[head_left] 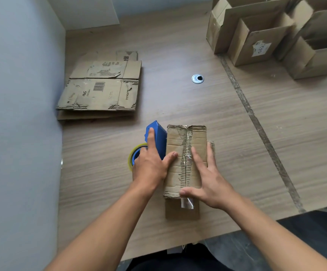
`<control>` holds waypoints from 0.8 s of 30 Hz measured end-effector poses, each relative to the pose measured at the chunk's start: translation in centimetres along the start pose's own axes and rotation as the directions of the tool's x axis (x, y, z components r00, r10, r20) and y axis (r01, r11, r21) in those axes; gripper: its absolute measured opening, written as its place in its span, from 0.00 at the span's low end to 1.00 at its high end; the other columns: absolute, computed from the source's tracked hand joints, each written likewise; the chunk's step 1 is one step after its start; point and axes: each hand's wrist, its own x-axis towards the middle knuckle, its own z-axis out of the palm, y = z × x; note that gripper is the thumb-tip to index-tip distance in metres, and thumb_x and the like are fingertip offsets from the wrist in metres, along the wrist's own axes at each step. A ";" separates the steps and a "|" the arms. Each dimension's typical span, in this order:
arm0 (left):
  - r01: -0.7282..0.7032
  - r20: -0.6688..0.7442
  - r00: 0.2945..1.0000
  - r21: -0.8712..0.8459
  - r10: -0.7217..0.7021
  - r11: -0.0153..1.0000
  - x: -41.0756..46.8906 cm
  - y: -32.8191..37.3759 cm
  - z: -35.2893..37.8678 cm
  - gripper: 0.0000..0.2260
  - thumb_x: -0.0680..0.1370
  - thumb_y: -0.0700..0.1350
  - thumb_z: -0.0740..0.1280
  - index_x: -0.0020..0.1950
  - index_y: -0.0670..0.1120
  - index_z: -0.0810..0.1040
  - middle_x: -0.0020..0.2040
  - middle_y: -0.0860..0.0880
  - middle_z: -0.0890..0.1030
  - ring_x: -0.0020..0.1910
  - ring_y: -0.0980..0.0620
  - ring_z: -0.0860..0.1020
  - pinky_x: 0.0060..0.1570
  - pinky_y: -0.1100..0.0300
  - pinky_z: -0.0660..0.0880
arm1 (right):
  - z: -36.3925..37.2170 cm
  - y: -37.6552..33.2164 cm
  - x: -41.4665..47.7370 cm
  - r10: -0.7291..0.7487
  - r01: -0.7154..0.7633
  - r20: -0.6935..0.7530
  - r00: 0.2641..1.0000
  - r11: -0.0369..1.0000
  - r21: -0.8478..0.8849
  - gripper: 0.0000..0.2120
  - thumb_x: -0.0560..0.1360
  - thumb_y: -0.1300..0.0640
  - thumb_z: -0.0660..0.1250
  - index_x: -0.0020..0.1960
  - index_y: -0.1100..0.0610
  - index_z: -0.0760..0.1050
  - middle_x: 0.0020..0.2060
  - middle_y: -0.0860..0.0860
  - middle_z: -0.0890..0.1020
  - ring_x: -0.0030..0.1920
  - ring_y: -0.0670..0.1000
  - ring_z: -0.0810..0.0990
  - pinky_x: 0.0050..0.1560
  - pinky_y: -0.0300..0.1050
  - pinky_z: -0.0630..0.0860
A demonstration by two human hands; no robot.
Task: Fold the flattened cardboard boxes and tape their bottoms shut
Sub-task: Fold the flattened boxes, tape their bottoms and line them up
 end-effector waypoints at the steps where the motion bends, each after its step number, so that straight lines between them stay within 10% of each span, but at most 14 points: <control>1: -0.001 -0.004 1.000 0.007 0.001 1.000 0.0 0.0 0.1 0.45 0.73 0.70 0.63 0.79 0.59 0.40 0.60 0.41 0.76 0.60 0.40 0.76 0.59 0.46 0.73 | -0.2 0.3 -0.1 -0.011 0.012 0.036 0.999 1.000 -0.016 0.61 0.63 0.34 0.77 0.78 0.39 0.35 0.69 0.44 0.17 0.79 0.53 0.37 0.78 0.47 0.50; 13: -0.026 -0.036 0.999 0.051 0.028 0.998 -0.3 0.0 0.1 0.41 0.75 0.70 0.61 0.80 0.59 0.42 0.58 0.41 0.76 0.57 0.39 0.76 0.56 0.46 0.73 | 1.5 1.2 -0.9 -0.210 0.193 -0.042 0.977 0.947 -0.258 0.56 0.66 0.34 0.68 0.80 0.49 0.37 0.70 0.53 0.17 0.76 0.65 0.31 0.75 0.66 0.58; 19: -0.021 -0.036 0.999 0.019 0.022 1.000 -0.4 -0.1 0.1 0.41 0.75 0.69 0.62 0.80 0.59 0.43 0.59 0.41 0.76 0.58 0.39 0.76 0.57 0.47 0.72 | 1.0 0.5 -1.3 -0.129 0.119 -0.005 0.992 0.926 -0.358 0.54 0.70 0.35 0.71 0.81 0.45 0.39 0.71 0.53 0.19 0.78 0.60 0.34 0.76 0.60 0.58; 24: -0.027 -0.044 0.999 0.011 0.028 1.000 -0.4 -0.1 0.0 0.42 0.75 0.69 0.63 0.80 0.59 0.44 0.57 0.42 0.77 0.57 0.40 0.76 0.56 0.48 0.73 | -4.3 -1.4 1.7 -0.073 0.054 -0.052 0.996 0.953 -0.298 0.43 0.63 0.21 0.63 0.74 0.35 0.60 0.79 0.46 0.42 0.78 0.51 0.35 0.77 0.63 0.48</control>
